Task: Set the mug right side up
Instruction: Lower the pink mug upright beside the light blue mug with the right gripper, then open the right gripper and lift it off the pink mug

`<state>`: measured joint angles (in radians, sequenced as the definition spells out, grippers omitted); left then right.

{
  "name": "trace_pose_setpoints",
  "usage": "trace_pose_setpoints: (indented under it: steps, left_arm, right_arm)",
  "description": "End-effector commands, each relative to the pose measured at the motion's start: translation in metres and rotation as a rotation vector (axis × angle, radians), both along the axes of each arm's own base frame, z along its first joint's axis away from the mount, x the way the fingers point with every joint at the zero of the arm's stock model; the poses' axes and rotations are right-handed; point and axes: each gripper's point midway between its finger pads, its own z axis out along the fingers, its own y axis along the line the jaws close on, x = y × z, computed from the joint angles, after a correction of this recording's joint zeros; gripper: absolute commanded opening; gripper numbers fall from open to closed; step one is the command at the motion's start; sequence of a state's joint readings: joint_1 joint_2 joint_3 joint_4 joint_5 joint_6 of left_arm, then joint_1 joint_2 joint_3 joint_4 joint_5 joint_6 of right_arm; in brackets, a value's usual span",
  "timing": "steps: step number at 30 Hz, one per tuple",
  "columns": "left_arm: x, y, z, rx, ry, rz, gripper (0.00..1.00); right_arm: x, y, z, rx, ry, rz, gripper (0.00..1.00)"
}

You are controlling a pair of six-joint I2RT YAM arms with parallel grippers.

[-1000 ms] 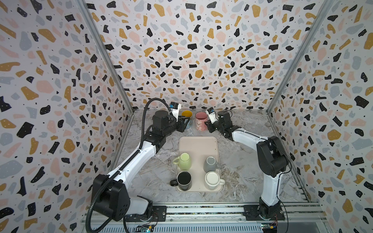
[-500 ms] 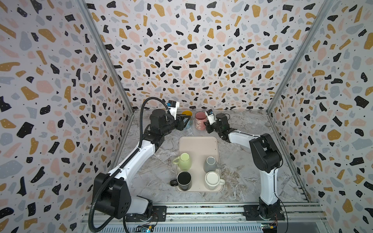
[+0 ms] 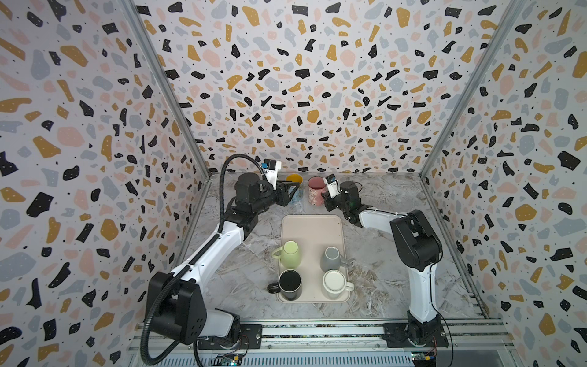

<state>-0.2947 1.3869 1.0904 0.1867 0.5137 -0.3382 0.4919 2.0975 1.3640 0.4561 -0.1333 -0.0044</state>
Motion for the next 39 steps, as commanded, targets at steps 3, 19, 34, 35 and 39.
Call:
trace_pose_setpoints:
  steps: [3, 19, 34, 35, 39]
  left_arm:
    - [0.000, 0.001, 0.010, -0.025, -0.042, -0.008, 0.38]
    - [-0.001, 0.001, 0.008, -0.020, -0.042, -0.012, 0.40]
    - [-0.006, 0.005, 0.016, -0.019, -0.067, -0.008, 0.40]
    - [-0.005, 0.007, 0.018, -0.018, -0.074, 0.002, 0.40]
    - [0.000, 0.021, 0.020, 0.003, -0.066, 0.081, 0.41]
  right_arm:
    - [0.010, 0.006, 0.045, 0.081, -0.129, -0.003, 0.00]
    - [0.003, 0.008, 0.029, 0.051, -0.111, 0.003, 0.24]
    - [-0.017, 0.001, 0.054, 0.043, -0.141, -0.025, 0.47]
    - [-0.024, -0.002, 0.067, 0.052, -0.151, -0.031, 0.50]
    - [-0.053, -0.012, 0.108, 0.095, -0.046, -0.065, 0.60]
